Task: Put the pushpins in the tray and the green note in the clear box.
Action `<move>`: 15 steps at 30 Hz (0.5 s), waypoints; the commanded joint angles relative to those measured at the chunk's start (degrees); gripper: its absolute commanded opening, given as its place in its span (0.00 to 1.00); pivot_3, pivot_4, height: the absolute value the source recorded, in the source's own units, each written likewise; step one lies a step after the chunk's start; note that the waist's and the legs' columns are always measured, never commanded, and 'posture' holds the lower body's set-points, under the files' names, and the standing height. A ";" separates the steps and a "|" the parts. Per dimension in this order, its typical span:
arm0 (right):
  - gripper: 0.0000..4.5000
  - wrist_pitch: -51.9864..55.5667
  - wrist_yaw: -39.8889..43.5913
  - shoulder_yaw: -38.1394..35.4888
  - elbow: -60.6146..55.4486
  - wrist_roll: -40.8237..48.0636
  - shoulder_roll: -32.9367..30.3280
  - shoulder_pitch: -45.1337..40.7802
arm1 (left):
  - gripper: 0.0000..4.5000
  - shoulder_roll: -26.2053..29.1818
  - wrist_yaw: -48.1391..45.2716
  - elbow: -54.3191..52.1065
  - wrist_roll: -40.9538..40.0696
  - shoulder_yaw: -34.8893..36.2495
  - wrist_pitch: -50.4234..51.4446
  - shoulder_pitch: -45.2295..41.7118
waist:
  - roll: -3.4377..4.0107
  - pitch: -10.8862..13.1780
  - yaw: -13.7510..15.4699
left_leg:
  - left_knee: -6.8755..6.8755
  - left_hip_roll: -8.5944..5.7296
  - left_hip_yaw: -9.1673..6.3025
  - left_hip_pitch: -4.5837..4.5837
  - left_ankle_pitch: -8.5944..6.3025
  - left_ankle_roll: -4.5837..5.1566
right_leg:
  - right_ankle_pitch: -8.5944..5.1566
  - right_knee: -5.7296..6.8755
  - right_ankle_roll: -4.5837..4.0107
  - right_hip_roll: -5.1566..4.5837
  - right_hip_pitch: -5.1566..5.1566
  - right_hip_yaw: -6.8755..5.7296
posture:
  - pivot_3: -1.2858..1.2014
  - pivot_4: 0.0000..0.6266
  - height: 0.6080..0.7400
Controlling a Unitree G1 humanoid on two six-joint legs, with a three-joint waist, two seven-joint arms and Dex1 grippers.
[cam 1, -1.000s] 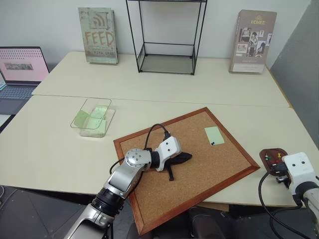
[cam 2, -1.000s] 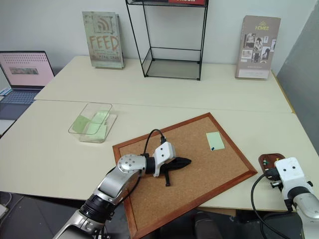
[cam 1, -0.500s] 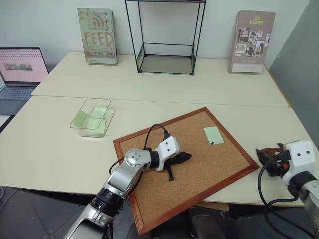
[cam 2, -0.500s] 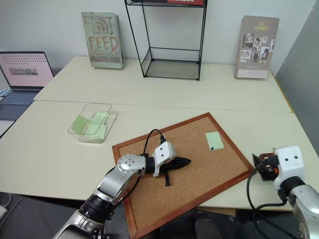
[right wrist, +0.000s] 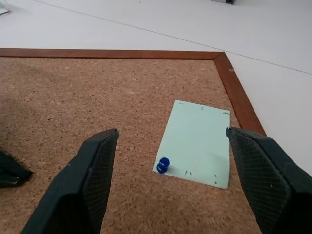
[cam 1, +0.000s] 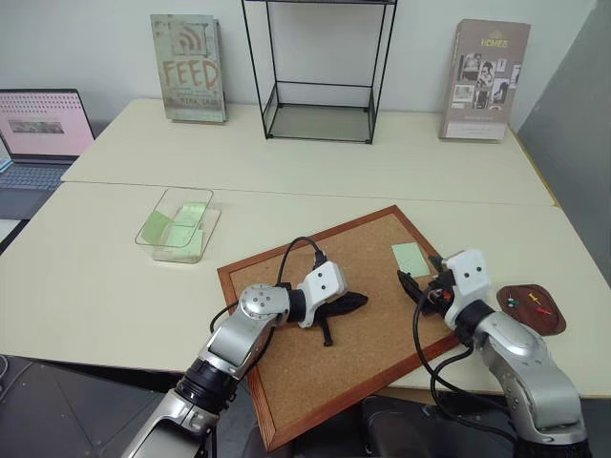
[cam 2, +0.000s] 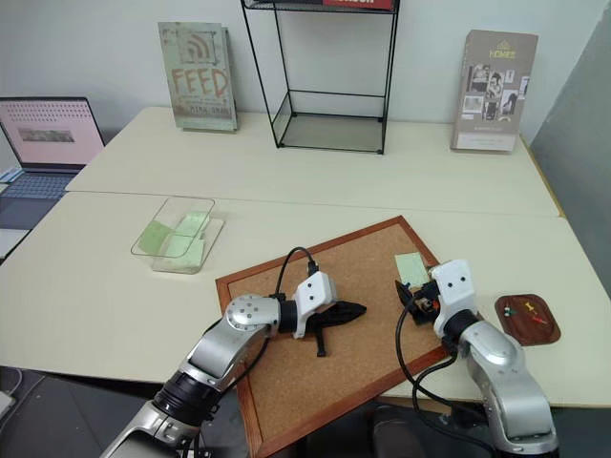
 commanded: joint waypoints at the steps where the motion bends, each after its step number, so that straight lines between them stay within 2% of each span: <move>1: 0.83 -3.78 -0.19 0.11 2.40 -0.86 0.14 -0.94 | 0.00 0.93 0.29 1.55 1.64 -0.83 1.09 1.00 | 0.00 0.00 0.00 | 0.00 0.00 0.00 0.00 0.00 0.00 | 0.00 0.00 0.00 0.00 0.00 0.00 | 0.52 0.24 1.00; 3: 0.83 -4.86 -0.22 0.33 3.75 -1.15 0.19 -1.10 | 0.00 0.93 0.34 1.58 1.67 -0.83 1.07 1.00 | 0.00 0.00 -0.03 | 0.01 0.00 0.00 -0.01 0.00 0.00 | 0.00 0.00 0.01 0.00 0.00 0.01 | 0.52 0.24 1.00; 6: 0.74 -6.14 -0.26 0.45 5.09 -1.24 0.54 -1.29 | 0.00 0.97 0.36 1.59 1.65 -0.84 1.09 0.96 | 0.00 0.00 -0.05 | 0.01 0.00 0.00 0.01 0.00 0.00 | 0.01 0.01 0.01 0.00 0.00 0.01 | 0.52 0.24 1.00; 15: 0.28 -8.38 0.03 1.43 7.22 -1.87 1.19 -1.01 | 0.00 0.91 0.20 2.72 1.73 -0.63 0.67 0.08 | 0.00 0.00 -0.07 | 0.02 0.00 0.00 0.01 0.00 0.00 | 0.01 0.03 0.02 0.01 0.00 0.01 | 0.52 0.24 1.00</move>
